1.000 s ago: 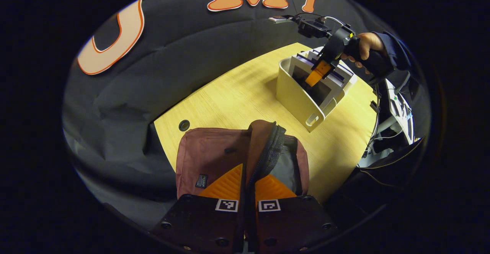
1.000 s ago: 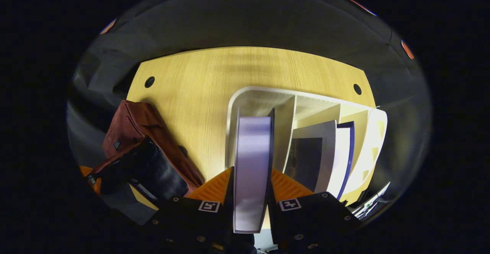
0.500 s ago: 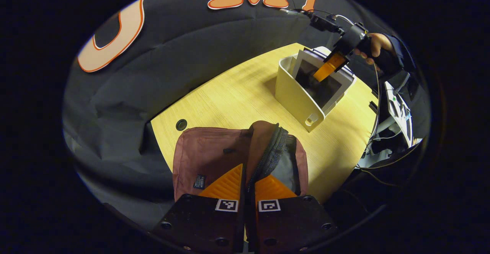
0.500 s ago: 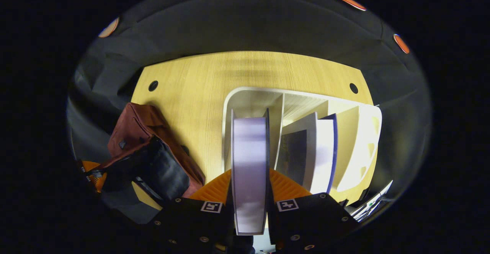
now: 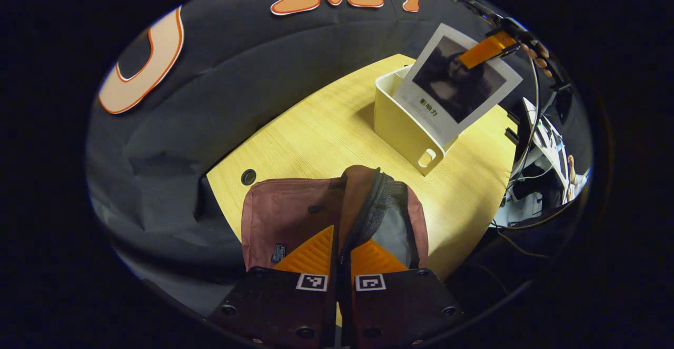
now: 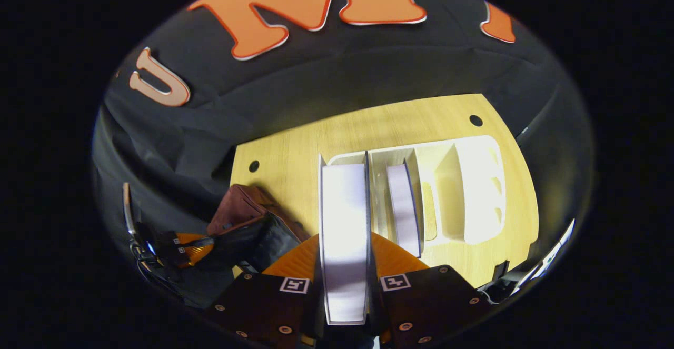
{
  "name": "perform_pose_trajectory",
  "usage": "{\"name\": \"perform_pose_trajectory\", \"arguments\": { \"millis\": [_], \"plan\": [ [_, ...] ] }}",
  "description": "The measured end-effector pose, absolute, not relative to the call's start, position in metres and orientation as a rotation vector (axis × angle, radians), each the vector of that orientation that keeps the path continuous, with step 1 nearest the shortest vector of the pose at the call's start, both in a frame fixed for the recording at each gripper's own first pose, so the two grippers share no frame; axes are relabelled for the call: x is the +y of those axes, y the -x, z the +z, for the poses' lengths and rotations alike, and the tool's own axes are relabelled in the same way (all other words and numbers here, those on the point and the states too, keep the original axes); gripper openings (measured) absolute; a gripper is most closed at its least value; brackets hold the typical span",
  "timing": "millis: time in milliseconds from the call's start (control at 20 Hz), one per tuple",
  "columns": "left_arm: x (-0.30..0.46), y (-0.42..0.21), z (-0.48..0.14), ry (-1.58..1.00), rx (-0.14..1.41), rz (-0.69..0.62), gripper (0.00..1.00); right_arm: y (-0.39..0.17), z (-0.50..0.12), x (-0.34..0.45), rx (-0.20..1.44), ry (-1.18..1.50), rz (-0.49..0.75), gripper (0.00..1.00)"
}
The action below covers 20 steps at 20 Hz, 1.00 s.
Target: Open the schoolbag, grab two books from the bookshelf and put them into the schoolbag.
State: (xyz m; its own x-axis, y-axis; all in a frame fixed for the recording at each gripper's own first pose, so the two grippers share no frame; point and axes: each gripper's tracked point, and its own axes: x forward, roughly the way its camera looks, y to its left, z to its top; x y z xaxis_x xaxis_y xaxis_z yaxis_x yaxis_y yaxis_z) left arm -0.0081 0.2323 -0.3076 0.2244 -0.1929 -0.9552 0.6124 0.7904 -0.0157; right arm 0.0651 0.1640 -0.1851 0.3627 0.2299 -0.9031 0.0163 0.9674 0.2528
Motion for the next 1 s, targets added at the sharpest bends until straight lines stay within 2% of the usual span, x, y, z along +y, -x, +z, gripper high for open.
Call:
{"name": "perform_pose_trajectory", "arguments": {
  "millis": [350,800,1000],
  "plan": [
    [0.233,0.005,-0.309,-0.409,1.225,-0.578,0.05,-0.021,-0.157,0.172,1.104,-0.441,0.193,0.34],
    [0.230,0.006,-0.304,-0.409,1.225,-0.562,0.05,0.031,-0.198,0.235,1.127,-0.641,0.275,0.34],
    [0.230,0.010,-0.302,-0.387,1.213,-0.542,0.05,0.053,-0.243,0.275,1.189,-0.620,0.323,0.34]
  ]
}}
